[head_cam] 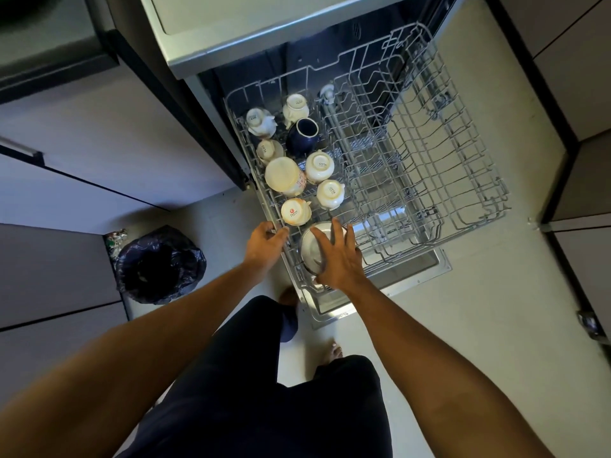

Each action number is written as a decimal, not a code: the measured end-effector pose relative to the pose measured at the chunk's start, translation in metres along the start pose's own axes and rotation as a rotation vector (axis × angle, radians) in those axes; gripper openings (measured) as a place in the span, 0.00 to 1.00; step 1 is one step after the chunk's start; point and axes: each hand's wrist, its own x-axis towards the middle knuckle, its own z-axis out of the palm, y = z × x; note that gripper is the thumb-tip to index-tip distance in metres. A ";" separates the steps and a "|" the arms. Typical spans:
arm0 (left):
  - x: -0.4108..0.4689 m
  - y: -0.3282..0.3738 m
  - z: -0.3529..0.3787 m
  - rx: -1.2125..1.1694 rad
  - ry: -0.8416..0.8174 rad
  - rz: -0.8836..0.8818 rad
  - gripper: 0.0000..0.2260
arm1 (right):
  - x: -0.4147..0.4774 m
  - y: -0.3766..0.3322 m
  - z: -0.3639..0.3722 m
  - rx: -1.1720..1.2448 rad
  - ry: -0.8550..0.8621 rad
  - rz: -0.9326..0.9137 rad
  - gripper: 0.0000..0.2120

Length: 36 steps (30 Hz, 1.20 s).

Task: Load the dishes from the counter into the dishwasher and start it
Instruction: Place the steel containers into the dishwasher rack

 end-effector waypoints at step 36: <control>-0.273 -0.075 -0.253 0.124 0.620 0.305 0.06 | -0.153 -0.243 -0.088 0.113 -0.105 -0.365 0.11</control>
